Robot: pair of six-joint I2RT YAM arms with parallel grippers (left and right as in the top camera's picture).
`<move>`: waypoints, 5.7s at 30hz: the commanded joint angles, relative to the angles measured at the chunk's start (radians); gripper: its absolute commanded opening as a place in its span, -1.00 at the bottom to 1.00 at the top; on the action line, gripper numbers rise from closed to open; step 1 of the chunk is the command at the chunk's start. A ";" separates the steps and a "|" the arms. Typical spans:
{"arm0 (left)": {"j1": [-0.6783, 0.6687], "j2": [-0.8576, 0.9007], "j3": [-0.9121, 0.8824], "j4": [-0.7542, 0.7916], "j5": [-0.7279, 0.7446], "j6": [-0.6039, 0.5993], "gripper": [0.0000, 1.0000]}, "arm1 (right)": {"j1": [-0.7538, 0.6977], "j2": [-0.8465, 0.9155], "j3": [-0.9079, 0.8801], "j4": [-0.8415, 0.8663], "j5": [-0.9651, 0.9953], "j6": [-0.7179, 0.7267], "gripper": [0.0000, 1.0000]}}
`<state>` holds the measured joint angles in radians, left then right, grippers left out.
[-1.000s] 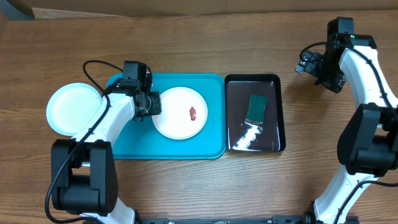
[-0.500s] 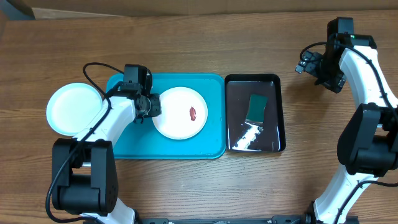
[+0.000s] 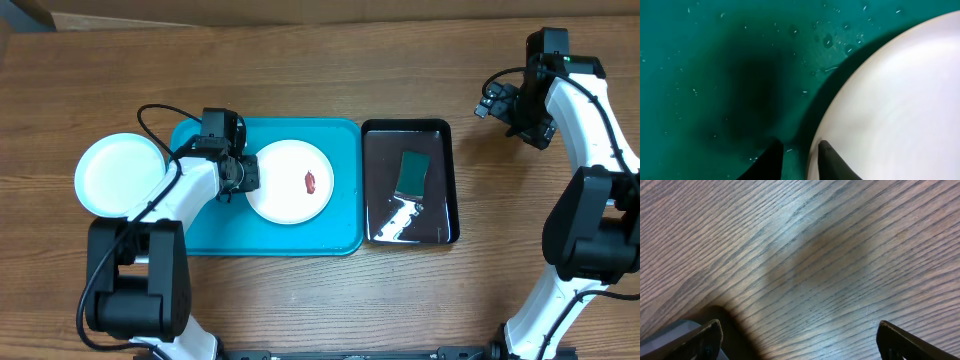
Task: Clean dirty plates on tray and stack at the side
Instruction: 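Drag the white plate toward the teal tray's center with the left gripper, then lower the right gripper into the black tray and grasp the green sponge, then lift the sponge and carry it left over the white plate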
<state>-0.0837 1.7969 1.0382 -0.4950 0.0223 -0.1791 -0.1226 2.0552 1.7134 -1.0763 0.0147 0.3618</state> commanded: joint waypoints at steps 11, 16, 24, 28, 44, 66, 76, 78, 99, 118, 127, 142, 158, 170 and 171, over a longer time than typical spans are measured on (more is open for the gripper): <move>-0.003 0.025 -0.007 -0.061 0.004 -0.068 -0.91 | 0.003 -0.023 0.014 0.003 -0.002 -0.003 1.00; -0.003 0.025 -0.007 -0.080 0.004 -0.114 -0.76 | 0.003 -0.023 0.014 0.003 -0.002 -0.003 1.00; -0.002 0.025 -0.007 -0.073 0.004 -0.113 -0.91 | 0.003 -0.023 0.014 0.003 -0.002 -0.003 1.00; -0.002 0.025 -0.007 -0.074 0.004 -0.113 -0.92 | 0.003 -0.023 0.014 0.004 -0.002 -0.002 1.00; -0.002 0.026 -0.007 -0.069 0.004 -0.113 -0.92 | 0.024 -0.058 0.156 -0.261 -0.330 -0.191 0.80; -0.002 0.026 -0.007 -0.069 0.004 -0.113 -0.92 | 0.434 -0.161 -0.119 -0.176 -0.003 0.002 0.76; -0.002 0.026 -0.007 -0.069 0.004 -0.113 -0.91 | 0.435 -0.161 -0.381 0.177 0.018 0.001 0.70; -0.002 0.026 -0.007 -0.069 0.004 -0.113 -0.91 | 0.435 -0.161 -0.414 0.220 0.018 0.002 0.65; -0.002 0.026 -0.007 -0.038 0.004 -0.113 -0.84 | 0.435 -0.160 -0.461 0.286 0.029 0.002 0.18; -0.002 0.027 -0.009 -0.016 0.004 -0.113 -0.54 | 0.435 -0.152 -0.412 0.238 0.025 -0.027 -0.93; -0.002 0.027 -0.009 -0.017 0.005 -0.113 -0.91 | 0.437 -0.174 -0.335 0.143 0.029 -0.056 -0.93; -0.002 0.027 -0.009 -0.024 0.048 -0.124 -0.91 | 0.438 -0.175 -0.219 0.002 0.044 -0.153 -0.93; -0.002 0.027 -0.009 -0.024 0.049 -0.124 -0.92 | 0.525 -0.175 -0.222 -0.096 0.219 0.053 -0.93; -0.002 0.027 -0.009 -0.013 0.056 -0.124 -0.91 | 0.527 -0.175 -0.208 -0.105 0.153 0.034 -0.93; -0.002 0.027 -0.009 -0.013 0.056 -0.124 -0.92 | 0.525 -0.175 -0.202 -0.104 0.139 0.035 -0.93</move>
<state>-0.0837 1.8069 1.0401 -0.5072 0.0818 -0.2935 0.4011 1.9026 1.4700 -1.1809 0.1482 0.3759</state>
